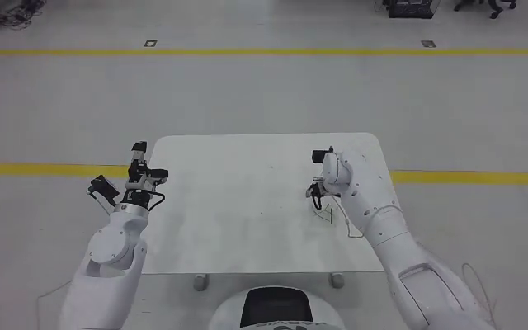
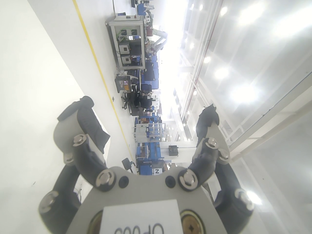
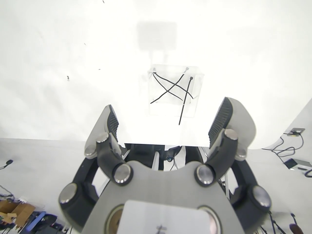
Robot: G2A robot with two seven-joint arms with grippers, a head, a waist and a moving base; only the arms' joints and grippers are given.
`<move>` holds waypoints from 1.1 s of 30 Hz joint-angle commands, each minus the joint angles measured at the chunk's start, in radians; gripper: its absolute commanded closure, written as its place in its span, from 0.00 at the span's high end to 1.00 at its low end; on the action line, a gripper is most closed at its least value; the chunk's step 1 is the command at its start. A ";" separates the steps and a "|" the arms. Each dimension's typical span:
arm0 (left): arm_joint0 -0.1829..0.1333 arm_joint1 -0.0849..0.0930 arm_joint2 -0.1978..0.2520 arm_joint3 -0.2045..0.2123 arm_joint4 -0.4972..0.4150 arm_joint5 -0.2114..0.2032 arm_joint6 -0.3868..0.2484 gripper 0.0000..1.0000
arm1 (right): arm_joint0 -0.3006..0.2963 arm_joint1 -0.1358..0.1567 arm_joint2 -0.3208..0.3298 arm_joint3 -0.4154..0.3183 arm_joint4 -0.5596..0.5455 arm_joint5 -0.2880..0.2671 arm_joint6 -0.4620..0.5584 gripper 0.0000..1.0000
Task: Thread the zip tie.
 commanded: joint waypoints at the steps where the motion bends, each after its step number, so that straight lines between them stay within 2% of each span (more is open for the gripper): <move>1: 0.000 0.000 0.000 0.000 0.000 0.000 0.000 1.00 | -0.029 -0.016 0.036 -0.029 -0.050 0.000 0.000 1.00; 7: 0.000 0.000 0.000 0.000 0.000 0.000 0.000 1.00 | -0.111 -0.087 0.141 -0.089 -0.174 0.000 0.000 1.00; 16: 0.000 0.000 0.000 0.000 0.000 0.000 0.000 1.00 | -0.164 -0.198 0.287 -0.101 -0.328 0.000 0.000 1.00; 25: 0.000 0.000 0.000 0.000 0.000 0.000 0.000 1.00 | -0.164 -0.198 0.287 -0.101 -0.328 0.000 0.000 1.00; 29: 0.000 0.000 0.000 0.000 0.000 0.000 0.000 1.00 | -0.158 -0.201 0.342 -0.060 -0.326 0.000 0.000 1.00; 33: 0.000 0.000 0.000 0.000 0.000 0.000 0.000 1.00 | -0.152 -0.206 0.348 -0.052 -0.325 0.000 0.000 1.00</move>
